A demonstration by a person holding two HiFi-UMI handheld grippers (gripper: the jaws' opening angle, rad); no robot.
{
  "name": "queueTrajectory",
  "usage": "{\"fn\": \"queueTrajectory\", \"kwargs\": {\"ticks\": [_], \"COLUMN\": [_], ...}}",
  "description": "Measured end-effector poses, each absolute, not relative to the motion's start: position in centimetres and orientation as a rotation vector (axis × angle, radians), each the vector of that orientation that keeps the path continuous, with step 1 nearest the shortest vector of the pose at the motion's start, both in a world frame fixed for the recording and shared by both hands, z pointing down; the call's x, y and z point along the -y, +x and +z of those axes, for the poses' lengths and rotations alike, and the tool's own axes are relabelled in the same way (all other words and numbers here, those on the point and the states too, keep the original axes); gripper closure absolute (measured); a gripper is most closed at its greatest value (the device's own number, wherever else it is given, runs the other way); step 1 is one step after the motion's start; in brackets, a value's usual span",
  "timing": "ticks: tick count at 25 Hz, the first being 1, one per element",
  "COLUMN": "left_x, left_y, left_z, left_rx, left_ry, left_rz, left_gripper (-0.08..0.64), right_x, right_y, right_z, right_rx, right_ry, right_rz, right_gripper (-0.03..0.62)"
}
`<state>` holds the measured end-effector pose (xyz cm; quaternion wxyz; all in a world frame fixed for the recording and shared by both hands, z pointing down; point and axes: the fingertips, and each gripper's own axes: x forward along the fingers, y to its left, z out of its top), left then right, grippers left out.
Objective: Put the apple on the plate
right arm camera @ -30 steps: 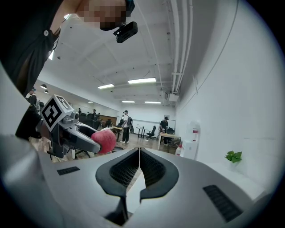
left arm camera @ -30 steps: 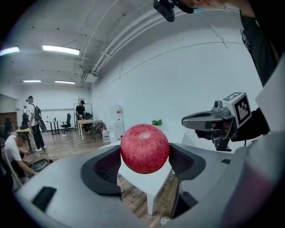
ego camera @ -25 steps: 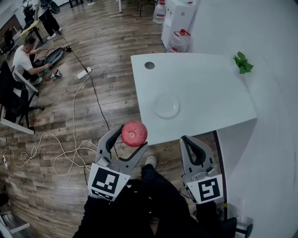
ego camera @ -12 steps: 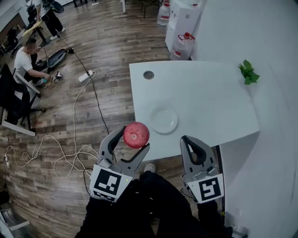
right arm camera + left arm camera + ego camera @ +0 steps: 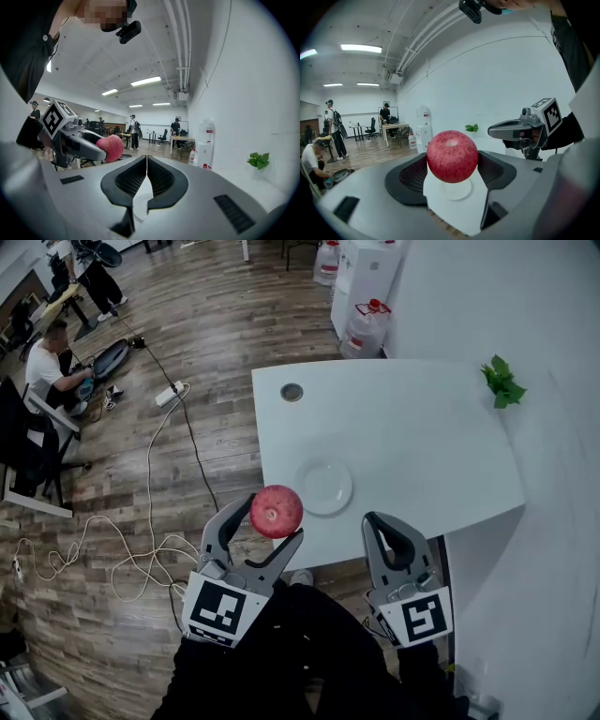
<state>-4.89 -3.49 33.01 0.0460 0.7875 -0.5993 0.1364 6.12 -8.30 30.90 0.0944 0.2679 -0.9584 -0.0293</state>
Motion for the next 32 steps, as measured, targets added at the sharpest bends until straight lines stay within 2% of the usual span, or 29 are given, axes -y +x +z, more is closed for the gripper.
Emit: {"fn": "queueTrajectory", "kwargs": {"ticks": [10, 32], "left_x": [5.5, 10.4], "left_y": [-3.8, -5.6], "left_z": [32.9, 33.0], "left_rx": [1.765, 1.446], "left_ry": [2.453, 2.678], "left_rz": [0.460, 0.481], "left_gripper": [0.215, 0.215], "right_x": [9.5, 12.3], "right_y": [7.8, 3.9], "right_z": [31.1, 30.3], "right_rx": [2.822, 2.717], "right_ry": [0.871, 1.121], "right_rz": [-0.077, -0.076], "right_gripper": [0.551, 0.549]}}
